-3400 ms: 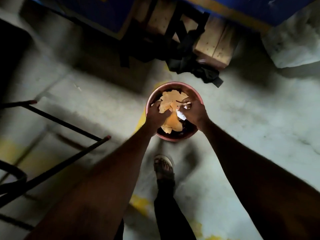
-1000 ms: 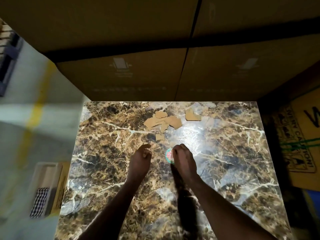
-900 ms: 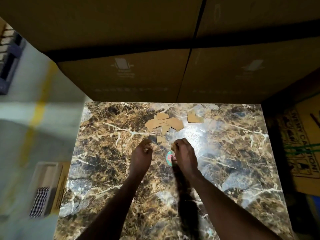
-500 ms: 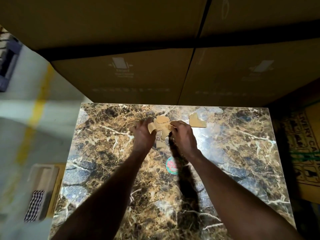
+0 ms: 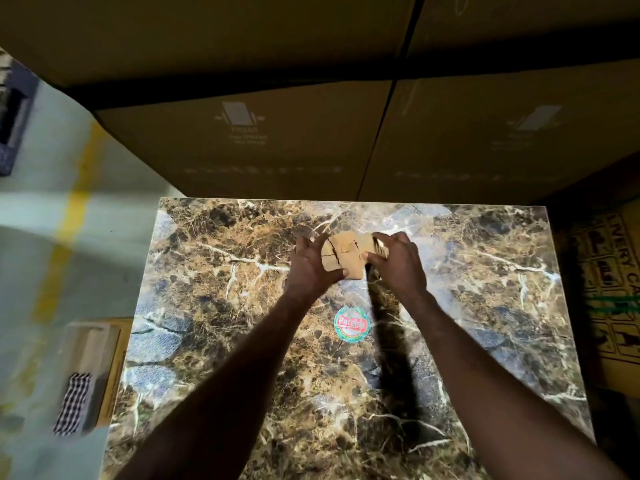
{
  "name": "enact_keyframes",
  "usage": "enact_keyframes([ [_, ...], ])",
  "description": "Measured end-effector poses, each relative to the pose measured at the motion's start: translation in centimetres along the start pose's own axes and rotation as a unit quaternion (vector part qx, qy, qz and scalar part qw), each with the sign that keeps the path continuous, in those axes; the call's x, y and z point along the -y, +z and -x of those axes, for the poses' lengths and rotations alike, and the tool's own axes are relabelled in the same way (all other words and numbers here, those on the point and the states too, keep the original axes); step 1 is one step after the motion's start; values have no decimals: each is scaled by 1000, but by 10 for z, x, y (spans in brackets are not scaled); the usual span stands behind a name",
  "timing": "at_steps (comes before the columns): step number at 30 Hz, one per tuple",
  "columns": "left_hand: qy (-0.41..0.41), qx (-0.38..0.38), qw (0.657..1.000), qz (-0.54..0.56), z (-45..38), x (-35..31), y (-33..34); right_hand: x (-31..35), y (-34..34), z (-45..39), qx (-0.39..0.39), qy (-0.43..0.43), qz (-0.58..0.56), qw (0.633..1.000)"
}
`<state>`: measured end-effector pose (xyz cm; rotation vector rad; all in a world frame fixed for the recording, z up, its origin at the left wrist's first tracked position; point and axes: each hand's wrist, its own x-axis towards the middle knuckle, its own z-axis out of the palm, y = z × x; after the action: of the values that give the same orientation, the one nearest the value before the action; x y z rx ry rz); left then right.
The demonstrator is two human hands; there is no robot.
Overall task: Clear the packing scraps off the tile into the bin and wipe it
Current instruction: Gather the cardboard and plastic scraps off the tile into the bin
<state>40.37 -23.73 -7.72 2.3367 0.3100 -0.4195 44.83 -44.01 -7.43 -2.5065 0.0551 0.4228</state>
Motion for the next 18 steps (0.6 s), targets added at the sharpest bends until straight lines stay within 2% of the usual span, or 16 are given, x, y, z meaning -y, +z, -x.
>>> enact_keyframes([
  [4, -7, -21, 999, 25, 14, 12, 11, 2, 15, 25, -4, 15, -14, 1000],
  [13, 55, -39, 997, 38, 50, 31, 13, -27, 29, 68, 35, 20, -40, 998],
  [15, 62, -51, 995, 52, 56, 31, 16, -27, 24, 69, 63, 8, -49, 997],
  [18, 22, -60, 997, 53, 61, 27, 21, -25, 15, 66, 120, -22, -19, 992],
])
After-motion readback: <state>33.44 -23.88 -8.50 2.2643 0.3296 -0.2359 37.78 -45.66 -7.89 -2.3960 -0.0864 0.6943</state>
